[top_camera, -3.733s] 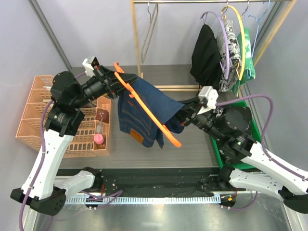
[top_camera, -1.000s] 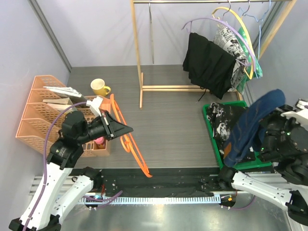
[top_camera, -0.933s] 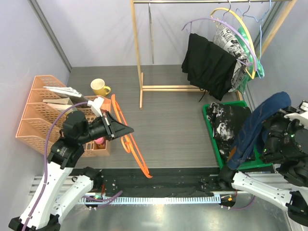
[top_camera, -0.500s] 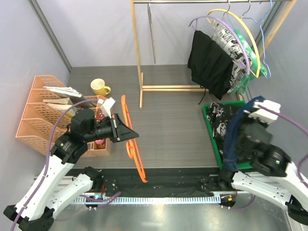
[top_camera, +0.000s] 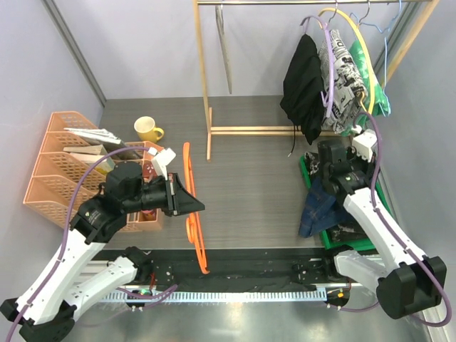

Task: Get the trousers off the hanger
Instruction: Place the trousers into the basket

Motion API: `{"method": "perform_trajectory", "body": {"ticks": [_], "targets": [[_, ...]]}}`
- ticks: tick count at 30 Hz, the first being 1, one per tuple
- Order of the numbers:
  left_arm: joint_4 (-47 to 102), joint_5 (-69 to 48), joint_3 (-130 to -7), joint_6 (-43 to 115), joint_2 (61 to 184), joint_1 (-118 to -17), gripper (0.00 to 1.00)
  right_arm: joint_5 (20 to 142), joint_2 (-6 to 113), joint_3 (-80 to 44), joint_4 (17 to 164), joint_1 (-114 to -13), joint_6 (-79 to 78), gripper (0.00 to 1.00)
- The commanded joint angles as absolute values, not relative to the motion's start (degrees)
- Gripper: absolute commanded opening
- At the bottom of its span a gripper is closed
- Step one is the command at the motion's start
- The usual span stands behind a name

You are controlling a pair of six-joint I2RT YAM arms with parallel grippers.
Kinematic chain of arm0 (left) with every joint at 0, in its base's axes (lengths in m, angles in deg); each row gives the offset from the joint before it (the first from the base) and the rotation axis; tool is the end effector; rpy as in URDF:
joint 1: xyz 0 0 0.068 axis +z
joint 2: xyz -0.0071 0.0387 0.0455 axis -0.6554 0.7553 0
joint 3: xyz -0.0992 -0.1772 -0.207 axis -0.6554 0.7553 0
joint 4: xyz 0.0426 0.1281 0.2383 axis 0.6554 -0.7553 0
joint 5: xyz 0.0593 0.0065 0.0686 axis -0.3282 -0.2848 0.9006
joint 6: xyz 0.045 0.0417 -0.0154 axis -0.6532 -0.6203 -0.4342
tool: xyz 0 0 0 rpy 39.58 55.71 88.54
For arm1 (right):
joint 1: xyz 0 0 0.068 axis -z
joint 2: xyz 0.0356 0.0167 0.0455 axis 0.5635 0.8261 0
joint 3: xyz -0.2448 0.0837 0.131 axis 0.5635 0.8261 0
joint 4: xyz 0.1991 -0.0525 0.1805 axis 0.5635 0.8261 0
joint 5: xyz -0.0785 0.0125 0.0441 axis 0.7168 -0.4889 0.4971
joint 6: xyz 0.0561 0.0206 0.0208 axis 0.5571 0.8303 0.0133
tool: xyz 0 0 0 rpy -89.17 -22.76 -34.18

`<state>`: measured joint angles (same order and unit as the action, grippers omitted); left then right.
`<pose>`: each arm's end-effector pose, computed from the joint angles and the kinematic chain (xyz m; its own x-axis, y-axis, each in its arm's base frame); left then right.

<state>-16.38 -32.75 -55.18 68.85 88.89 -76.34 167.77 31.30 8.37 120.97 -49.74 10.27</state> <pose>0.1029 -0.1033 0.3865 -0.8516 -0.1330 -0.5071 0.3928 0.4786 -0.7853 0.2081 0.0080 0.3154 -0.4044 -0.0509 -0.9132 0.8203 0.4214 -0.3867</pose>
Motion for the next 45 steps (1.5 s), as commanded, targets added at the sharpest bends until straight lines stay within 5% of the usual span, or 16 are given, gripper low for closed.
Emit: {"method": "perform_trajectory", "body": {"ticks": [1, 6, 18, 34, 37, 40, 44, 45], "targets": [[-16.4, -31.9, -57.9, 67.0, 89.1, -76.5, 0.0, 172.5, 24.8, 4.5, 118.8, -46.3, 13.7, 0.01], [-15.1, -32.8, -57.3, 67.3, 90.0, -76.5, 0.0, 168.7, 17.4, 0.5, 114.9, -36.2, 4.5, 0.01], [-15.3, -33.5, -57.2, 66.9, 91.3, -77.5, 0.0, 172.3, 9.7, -4.2, 114.8, -35.4, -6.1, 0.01], [-14.8, -29.1, -57.6, 71.1, 92.5, -77.2, 0.0, 135.5, 32.6, 8.2, 117.3, -36.1, 18.0, 0.05], [-15.2, -28.3, -58.5, 71.3, 93.2, -77.2, 0.0, 127.3, 33.4, 10.7, 117.1, -36.1, 20.5, 0.12], [-15.1, -27.3, -59.5, 72.1, 94.0, -77.2, 0.0, 122.1, 32.2, 12.6, 119.7, -36.1, 20.7, 0.29], [-13.2, -27.0, -59.8, 74.0, 94.7, -77.2, 0.0, 121.2, 27.5, 12.4, 125.1, -36.1, 21.1, 0.73], [-13.1, -26.9, -60.0, 74.2, 95.2, -77.2, 0.0, 120.9, 25.3, 11.9, 126.3, -36.1, 21.6, 0.76]]}}
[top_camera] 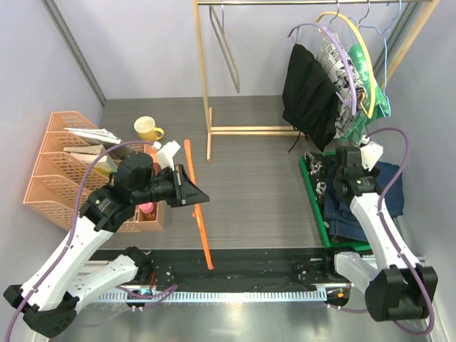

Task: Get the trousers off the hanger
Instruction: Place the trousers into the basket, then pass the hanger from the left arm to the right

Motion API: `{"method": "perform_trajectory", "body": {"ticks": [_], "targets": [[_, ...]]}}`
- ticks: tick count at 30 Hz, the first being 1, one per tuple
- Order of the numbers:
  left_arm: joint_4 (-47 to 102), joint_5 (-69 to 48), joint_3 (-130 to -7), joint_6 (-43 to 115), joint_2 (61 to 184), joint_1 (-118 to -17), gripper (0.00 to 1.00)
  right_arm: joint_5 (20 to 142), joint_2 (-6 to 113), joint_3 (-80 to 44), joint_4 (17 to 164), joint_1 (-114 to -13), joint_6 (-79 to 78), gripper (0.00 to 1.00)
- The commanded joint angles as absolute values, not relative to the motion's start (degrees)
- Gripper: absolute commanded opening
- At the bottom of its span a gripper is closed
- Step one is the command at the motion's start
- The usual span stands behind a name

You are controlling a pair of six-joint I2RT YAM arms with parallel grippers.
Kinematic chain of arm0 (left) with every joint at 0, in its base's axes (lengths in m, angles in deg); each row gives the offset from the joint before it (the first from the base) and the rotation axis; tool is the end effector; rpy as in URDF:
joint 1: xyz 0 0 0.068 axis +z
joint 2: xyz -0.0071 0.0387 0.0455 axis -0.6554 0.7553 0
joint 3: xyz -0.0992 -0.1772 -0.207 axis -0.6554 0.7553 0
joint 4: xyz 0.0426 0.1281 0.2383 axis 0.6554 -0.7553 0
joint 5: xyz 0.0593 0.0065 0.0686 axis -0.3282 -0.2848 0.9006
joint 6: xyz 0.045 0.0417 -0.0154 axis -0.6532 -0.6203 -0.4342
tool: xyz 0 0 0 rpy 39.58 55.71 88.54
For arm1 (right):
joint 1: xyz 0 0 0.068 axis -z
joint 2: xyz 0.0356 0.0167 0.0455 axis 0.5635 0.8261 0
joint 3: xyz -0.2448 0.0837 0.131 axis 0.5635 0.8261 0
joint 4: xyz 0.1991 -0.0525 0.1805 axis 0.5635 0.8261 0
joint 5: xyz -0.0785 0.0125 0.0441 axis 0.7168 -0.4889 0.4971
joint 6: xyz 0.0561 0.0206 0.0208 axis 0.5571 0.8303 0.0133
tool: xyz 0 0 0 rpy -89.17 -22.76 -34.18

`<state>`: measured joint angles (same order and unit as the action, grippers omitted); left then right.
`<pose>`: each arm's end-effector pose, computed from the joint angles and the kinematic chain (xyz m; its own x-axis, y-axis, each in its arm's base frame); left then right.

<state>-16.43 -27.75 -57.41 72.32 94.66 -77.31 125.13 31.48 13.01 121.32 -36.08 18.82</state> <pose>0.1245 -0.1176 0.3849 -0.8759 -0.1848 -0.4457 0.2868 0.5434 -0.7890 0.2201 -0.0218 0.2667 -0.4798 0.3382 -0.8096 0.6584 0.7486 -0.0775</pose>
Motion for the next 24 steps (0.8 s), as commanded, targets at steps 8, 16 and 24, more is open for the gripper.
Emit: {"method": "perform_trajectory", "body": {"ticks": [8, 16, 24], "targets": [[-11.6, -22.4, -61.4, 76.1, 97.0, -77.2, 0.0, 112.4, 17.6, 3.4, 137.4, -36.1, 23.4, 0.89], [-12.6, -14.1, -64.1, 78.6, 97.4, -77.2, 0.0, 99.6, 16.1, 2.6, 140.4, -40.6, 20.4, 0.84], [-14.0, -7.2, -66.9, 80.8, 97.3, -77.1, 0.0, 108.1, 25.3, 2.3, 133.8, -67.2, 27.4, 0.85]]}}
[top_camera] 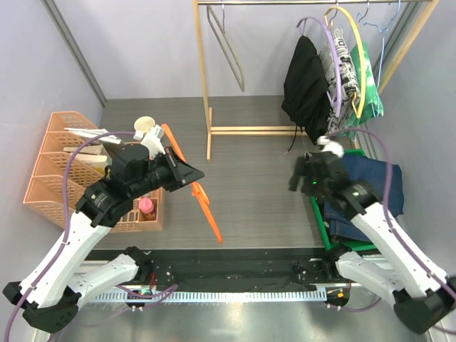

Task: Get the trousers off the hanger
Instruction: Pass the hanger from the left arm to the right

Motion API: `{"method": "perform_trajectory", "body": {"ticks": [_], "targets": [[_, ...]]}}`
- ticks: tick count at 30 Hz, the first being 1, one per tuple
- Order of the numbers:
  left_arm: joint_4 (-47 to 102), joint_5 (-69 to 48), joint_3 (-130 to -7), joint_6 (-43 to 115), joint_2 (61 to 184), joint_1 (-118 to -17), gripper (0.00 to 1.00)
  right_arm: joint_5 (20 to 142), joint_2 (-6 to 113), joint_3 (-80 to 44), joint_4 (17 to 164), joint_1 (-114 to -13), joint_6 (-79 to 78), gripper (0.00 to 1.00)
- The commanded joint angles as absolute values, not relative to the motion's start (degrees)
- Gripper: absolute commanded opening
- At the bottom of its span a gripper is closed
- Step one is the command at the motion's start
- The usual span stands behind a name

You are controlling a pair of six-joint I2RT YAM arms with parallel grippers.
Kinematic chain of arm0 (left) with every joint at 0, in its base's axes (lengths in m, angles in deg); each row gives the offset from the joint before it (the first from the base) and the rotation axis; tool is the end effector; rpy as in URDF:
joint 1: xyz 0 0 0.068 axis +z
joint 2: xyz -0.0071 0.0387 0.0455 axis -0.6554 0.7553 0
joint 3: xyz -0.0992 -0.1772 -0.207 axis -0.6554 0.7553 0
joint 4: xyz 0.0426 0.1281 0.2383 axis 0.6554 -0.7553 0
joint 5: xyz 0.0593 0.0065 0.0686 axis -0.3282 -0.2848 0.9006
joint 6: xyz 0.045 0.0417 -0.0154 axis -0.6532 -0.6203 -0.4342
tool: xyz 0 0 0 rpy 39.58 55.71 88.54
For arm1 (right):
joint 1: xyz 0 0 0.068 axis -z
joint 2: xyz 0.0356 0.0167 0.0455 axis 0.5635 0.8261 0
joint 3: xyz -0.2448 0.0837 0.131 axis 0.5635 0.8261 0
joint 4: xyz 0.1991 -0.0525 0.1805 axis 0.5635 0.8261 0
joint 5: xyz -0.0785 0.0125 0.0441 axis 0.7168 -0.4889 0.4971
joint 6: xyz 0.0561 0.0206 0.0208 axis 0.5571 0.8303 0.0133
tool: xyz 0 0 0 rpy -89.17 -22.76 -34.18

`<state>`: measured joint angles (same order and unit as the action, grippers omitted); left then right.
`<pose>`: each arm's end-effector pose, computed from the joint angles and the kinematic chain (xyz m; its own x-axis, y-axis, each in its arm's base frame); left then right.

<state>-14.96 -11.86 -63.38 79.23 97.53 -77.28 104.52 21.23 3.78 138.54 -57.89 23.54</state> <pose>0.1415 -0.1141 0.4137 -0.7613 -0.4383 -0.4779 0.1488 0.5992 -0.7866 0.1651 0.0579 0.3239 -0.6523 0.2505 -0.7153 0.1417 0.9675 0.2096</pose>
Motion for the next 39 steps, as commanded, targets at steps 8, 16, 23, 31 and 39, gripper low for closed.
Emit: {"method": "perform_trajectory", "body": {"ticks": [8, 16, 23, 31, 39], "targets": [[-16.9, -2.7, -69.3, 84.4, 98.4, -77.1, 0.0, 102.3, 28.8, 4.0, 118.6, -87.3, 24.9, 0.9], [-17.3, 1.2, -69.5, 91.0, 98.7, -77.0, 0.0, 102.5, 20.8, 11.0, 109.3, -104.9, 12.3, 0.96], [-17.6, 1.3, -69.7, 94.5, 97.7, -76.5, 0.0, 87.8, 14.6, 19.1, 99.0, -107.4, 9.1, 0.93], [-14.6, -2.0, -67.5, 99.6, 96.2, -76.4, 0.0, 95.4, 19.7, 22.4, 90.2, -108.8, 4.5, 0.83], [-6.9, -9.7, -59.5, 106.7, 93.8, -75.8, 0.0, 95.0, 19.7, 26.4, 78.4, -109.1, 5.1, 0.66]]}}
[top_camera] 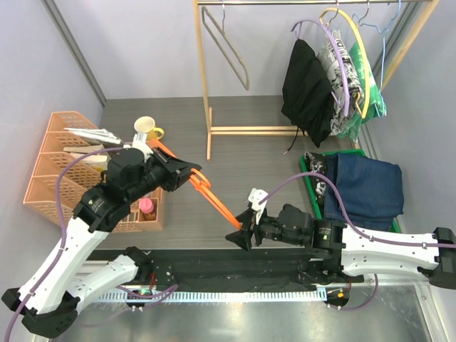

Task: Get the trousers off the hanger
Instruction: Pass the hanger from the left arm to the right, then hang the hanger back to the clothesline with the right arm

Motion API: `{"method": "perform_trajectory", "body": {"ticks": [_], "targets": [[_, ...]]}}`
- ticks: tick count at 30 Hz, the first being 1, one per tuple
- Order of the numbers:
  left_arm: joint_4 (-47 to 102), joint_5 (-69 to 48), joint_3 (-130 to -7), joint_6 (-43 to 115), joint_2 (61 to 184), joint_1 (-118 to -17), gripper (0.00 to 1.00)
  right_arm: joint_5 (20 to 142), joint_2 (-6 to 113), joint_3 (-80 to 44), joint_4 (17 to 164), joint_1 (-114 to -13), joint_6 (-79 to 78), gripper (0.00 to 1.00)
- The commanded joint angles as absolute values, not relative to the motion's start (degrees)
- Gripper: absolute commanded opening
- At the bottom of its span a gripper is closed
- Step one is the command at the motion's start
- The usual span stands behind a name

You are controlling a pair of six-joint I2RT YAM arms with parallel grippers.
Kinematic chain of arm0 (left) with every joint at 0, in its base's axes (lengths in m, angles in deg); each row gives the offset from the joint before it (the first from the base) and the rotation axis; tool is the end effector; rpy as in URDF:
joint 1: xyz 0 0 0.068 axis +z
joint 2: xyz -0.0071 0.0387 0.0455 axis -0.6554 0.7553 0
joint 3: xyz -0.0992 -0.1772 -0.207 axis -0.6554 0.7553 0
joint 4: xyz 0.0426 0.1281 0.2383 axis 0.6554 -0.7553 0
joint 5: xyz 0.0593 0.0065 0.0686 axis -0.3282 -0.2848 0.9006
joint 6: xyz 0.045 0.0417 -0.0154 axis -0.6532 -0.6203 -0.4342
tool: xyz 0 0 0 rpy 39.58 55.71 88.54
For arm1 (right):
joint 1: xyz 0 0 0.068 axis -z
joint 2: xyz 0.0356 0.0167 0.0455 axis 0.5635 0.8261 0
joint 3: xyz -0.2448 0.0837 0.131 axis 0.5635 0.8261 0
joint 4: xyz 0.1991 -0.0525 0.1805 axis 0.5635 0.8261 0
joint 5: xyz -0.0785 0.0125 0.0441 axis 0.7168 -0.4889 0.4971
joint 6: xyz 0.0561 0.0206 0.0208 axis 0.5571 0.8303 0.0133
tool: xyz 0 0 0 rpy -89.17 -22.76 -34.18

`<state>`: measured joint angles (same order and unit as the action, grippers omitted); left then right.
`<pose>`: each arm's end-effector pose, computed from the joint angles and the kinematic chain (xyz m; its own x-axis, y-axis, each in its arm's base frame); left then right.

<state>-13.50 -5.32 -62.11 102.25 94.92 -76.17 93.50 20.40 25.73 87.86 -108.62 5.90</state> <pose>0.1387 -0.1010 0.4159 -0.6631 -0.7260 -0.1823 -0.1484 0.3663 -0.9186 0.0618 0.2062 0.2784 -0.2752 -0.1535 -0.9491 -0.9012 0.3850 0.1991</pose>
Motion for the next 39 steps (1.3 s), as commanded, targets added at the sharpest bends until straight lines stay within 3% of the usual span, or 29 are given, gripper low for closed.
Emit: {"method": "perform_trajectory", "body": {"ticks": [1, 2, 6, 7, 8, 10, 13, 14, 16, 17, 19, 31, 36, 39], "targets": [[-6.6, -9.8, -59.1, 107.1, 93.5, -75.8, 0.0, 95.3, 19.6, 26.4, 78.1, -109.1, 5.3, 0.62], [-6.6, -9.7, -58.8, 107.7, 93.3, -75.8, 0.0, 95.4, 19.7, 26.4, 78.0, -109.2, 5.4, 0.49], [-5.4, -8.2, -57.4, 109.8, 91.2, -75.8, 0.0, 97.5, 20.1, 26.2, 79.2, -109.4, 6.2, 0.22], [-5.3, -7.8, -57.5, 109.8, 90.7, -75.8, 0.0, 97.9, 19.9, 26.3, 79.7, -109.4, 7.1, 0.06], [-5.4, -7.5, -57.4, 109.2, 90.6, -75.8, 0.0, 98.3, 19.8, 26.4, 80.1, -109.4, 7.7, 0.01], [-5.8, -7.2, -57.6, 108.1, 90.5, -75.8, 0.0, 99.0, 19.6, 26.4, 81.4, -109.4, 9.0, 0.01], [-5.8, -6.4, -57.5, 105.1, 90.4, -75.6, 0.32, 99.5, 18.6, 25.7, 85.6, -109.6, 12.1, 0.01], [-5.8, -5.8, -57.5, 104.4, 90.4, -75.7, 0.52, 99.7, 17.8, 24.6, 87.1, -109.7, 13.4, 0.01], [-5.3, -5.7, -57.5, 101.4, 90.3, -75.7, 0.71, 102.0, 17.1, 22.9, 93.9, -109.7, 15.5, 0.01], [-5.1, -6.0, -57.8, 99.9, 90.3, -75.7, 0.74, 103.2, 16.8, 20.9, 96.6, -109.7, 16.4, 0.01], [-5.8, -6.1, -58.3, 95.6, 90.4, -75.8, 0.8, 106.0, 16.3, 18.5, 106.2, -109.7, 20.0, 0.01], [-9.2, -5.8, -62.2, 73.1, 89.5, -75.8, 0.87, 122.9, 15.9, 3.1, 145.7, -109.7, 41.4, 0.01], [-9.5, -4.3, -61.3, 65.3, 88.5, -75.8, 0.9, 128.9, 23.6, -4.6, 153.0, -108.2, 45.0, 0.01], [-8.8, -4.4, -59.9, 62.9, 88.2, -75.8, 0.9, 129.3, 29.0, -8.7, 153.6, -101.6, 40.6, 0.01]]}}
